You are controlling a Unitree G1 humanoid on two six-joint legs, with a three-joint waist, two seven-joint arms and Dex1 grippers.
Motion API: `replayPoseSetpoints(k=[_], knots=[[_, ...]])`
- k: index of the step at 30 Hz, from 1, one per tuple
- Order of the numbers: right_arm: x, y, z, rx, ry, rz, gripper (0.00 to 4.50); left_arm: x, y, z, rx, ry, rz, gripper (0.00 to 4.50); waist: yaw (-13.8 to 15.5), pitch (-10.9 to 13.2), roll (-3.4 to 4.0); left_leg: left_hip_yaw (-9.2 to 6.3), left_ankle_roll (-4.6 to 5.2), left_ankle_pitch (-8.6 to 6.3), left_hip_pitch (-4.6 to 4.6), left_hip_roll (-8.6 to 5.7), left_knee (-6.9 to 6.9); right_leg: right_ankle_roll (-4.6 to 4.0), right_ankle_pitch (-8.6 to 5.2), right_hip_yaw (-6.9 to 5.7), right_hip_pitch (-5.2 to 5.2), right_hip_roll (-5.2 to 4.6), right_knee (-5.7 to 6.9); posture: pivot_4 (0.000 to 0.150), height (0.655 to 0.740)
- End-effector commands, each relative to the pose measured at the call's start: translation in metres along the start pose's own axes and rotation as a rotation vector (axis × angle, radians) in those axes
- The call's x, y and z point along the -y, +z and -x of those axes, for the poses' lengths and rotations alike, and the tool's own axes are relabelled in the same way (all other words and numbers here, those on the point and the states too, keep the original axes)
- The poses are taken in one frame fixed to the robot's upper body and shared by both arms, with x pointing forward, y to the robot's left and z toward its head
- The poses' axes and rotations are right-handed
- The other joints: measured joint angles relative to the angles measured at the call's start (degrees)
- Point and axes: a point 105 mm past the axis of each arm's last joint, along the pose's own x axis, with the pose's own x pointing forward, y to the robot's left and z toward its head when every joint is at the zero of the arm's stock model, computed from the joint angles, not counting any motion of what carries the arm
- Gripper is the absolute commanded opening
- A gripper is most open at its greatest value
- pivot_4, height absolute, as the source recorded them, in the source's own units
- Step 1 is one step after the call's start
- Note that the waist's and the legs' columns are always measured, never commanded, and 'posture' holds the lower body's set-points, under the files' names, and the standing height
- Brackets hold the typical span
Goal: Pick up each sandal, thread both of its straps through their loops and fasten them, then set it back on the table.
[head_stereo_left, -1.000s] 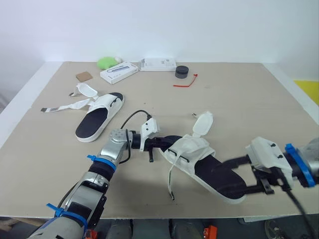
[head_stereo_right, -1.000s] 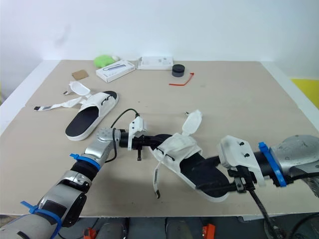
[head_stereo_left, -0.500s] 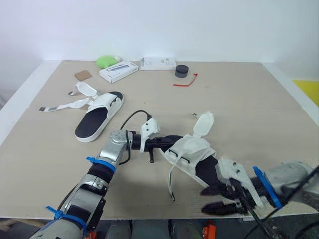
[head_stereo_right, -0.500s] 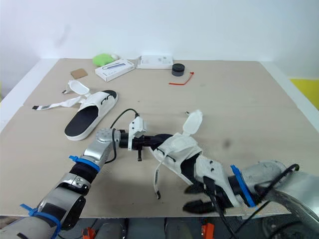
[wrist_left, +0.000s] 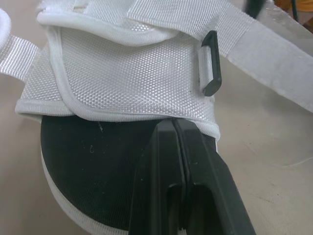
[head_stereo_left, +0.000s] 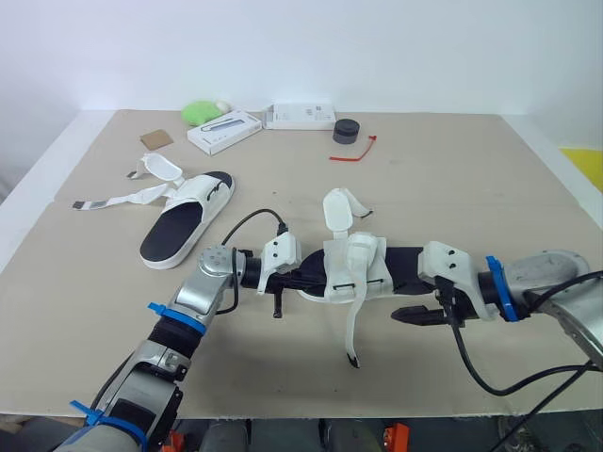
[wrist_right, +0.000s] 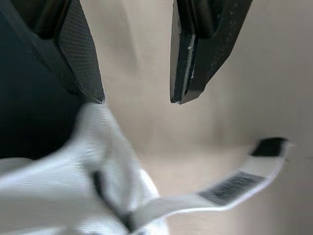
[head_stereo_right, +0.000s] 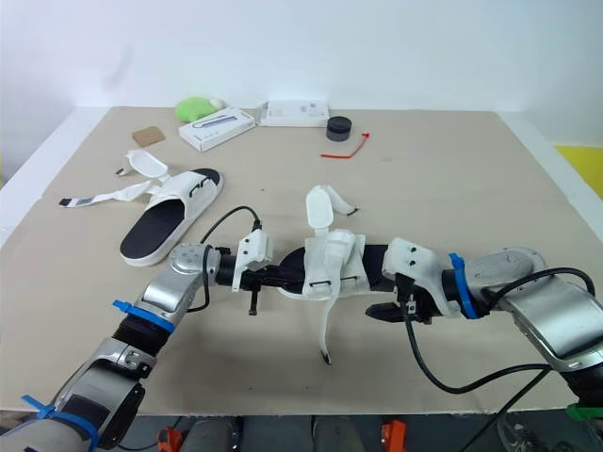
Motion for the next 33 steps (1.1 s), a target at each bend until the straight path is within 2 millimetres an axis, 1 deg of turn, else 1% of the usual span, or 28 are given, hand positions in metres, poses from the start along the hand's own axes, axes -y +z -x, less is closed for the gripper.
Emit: replayPoseSetpoints(k=[1,4,6,8,10,12,13,15,19,21,24,28,30,33], knots=[[-0.017,0.018,0.017,0.085,0.096,-0.067,2.36,-0.002,-0.005,-0.002,-0.031,0.052,-0.027,0.00,0.00,0.00,0.01,-0.01,0.07,-0.04,0.00,-0.01,0.01,0.01,-0.01,0.00,0.02,0.00,0.01,0.150,0.7400],[-0.012,0.030,0.028,0.193,0.111,-0.215,2.36,-0.010,-0.002,-0.002,-0.021,0.123,-0.042,0.00,-0.01,0.02,0.00,0.00,0.09,-0.04,0.02,-0.03,0.15,0.03,0.07,0.02,0.07,-0.01,0.03,0.150,0.7400],[-0.013,0.045,0.036,0.305,0.168,-0.329,2.36,-0.012,-0.001,-0.001,-0.028,0.148,-0.074,0.00,-0.18,0.05,-0.06,0.00,0.23,0.06,0.05,-0.03,0.23,-0.21,0.10,0.02,0.12,-0.01,0.03,0.150,0.7400],[-0.013,0.052,0.033,0.337,0.184,-0.390,2.36,-0.011,-0.003,0.000,-0.057,0.151,-0.124,0.00,-0.26,0.08,-0.13,0.00,0.42,0.19,0.09,-0.03,0.26,-0.26,0.27,0.02,0.14,-0.01,0.03,0.150,0.7400],[-0.018,0.051,0.021,0.302,0.187,-0.424,2.36,-0.009,-0.006,0.002,-0.088,0.142,-0.166,0.00,-0.25,0.08,-0.13,0.00,0.56,0.28,0.10,-0.02,0.25,-0.30,0.38,0.01,0.13,0.00,0.03,0.150,0.7400],[-0.032,0.044,0.004,0.218,0.216,-0.485,2.36,-0.006,-0.011,0.004,-0.133,0.133,-0.219,0.00,-0.28,0.07,-0.11,0.01,0.59,0.31,0.10,-0.01,0.25,-0.32,0.40,0.01,0.12,0.01,0.04,0.150,0.7400],[-0.037,0.040,-0.002,0.184,0.225,-0.512,2.36,-0.005,-0.013,0.005,-0.148,0.131,-0.237,0.00,-0.33,0.06,-0.10,0.03,0.59,0.31,0.09,0.00,0.24,-0.32,0.41,0.02,0.10,0.01,0.04,0.150,0.7400],[-0.040,0.034,-0.006,0.134,0.202,-0.547,2.36,-0.004,-0.013,0.005,-0.153,0.132,-0.250,0.00,-0.32,0.05,-0.08,0.03,0.59,0.31,0.08,0.02,0.20,-0.32,0.41,0.03,0.08,0.01,0.04,0.150,0.7400],[-0.040,0.029,-0.008,0.084,0.159,-0.585,2.36,-0.003,-0.010,0.004,-0.141,0.135,-0.248,0.00,-0.30,0.04,-0.07,0.03,0.59,0.30,0.03,0.00,0.18,-0.30,0.38,0.04,0.07,0.01,0.04,0.150,0.7400],[-0.040,0.034,-0.007,0.091,0.162,-0.588,2.36,-0.004,-0.009,0.002,-0.134,0.134,-0.245,0.00,-0.31,0.04,-0.06,0.02,0.59,0.30,0.04,0.00,0.18,-0.30,0.38,0.04,0.06,0.02,0.04,0.150,0.7400],[-0.038,0.048,-0.010,0.118,0.164,-0.593,2.36,-0.005,-0.006,0.000,-0.128,0.134,-0.245,0.00,-0.37,0.04,-0.06,0.03,0.64,0.33,0.06,0.01,0.20,-0.32,0.42,0.05,0.07,0.02,0.04,0.150,0.7400],[-0.033,0.060,-0.016,0.130,0.125,-0.648,2.36,-0.007,-0.003,0.000,-0.116,0.142,-0.238,0.00,-0.36,0.04,-0.06,0.04,0.67,0.35,0.04,0.01,0.20,-0.32,0.43,0.06,0.07,0.02,0.04,0.150,0.7400],[-0.031,0.062,-0.018,0.127,0.105,-0.665,2.36,-0.008,-0.003,0.000,-0.115,0.143,-0.236,0.00,-0.37,0.04,-0.06,0.03,0.67,0.35,0.02,0.01,0.18,-0.32,0.42,0.06,0.07,0.02,0.03,0.150,0.7400],[-0.027,0.059,-0.024,0.082,0.065,-0.665,2.36,-0.007,-0.004,0.002,-0.115,0.151,-0.223,0.00,-0.37,0.04,-0.06,0.03,0.67,0.35,0.00,0.01,0.18,-0.32,0.40,0.07,0.05,0.02,0.03,0.150,0.7400]])
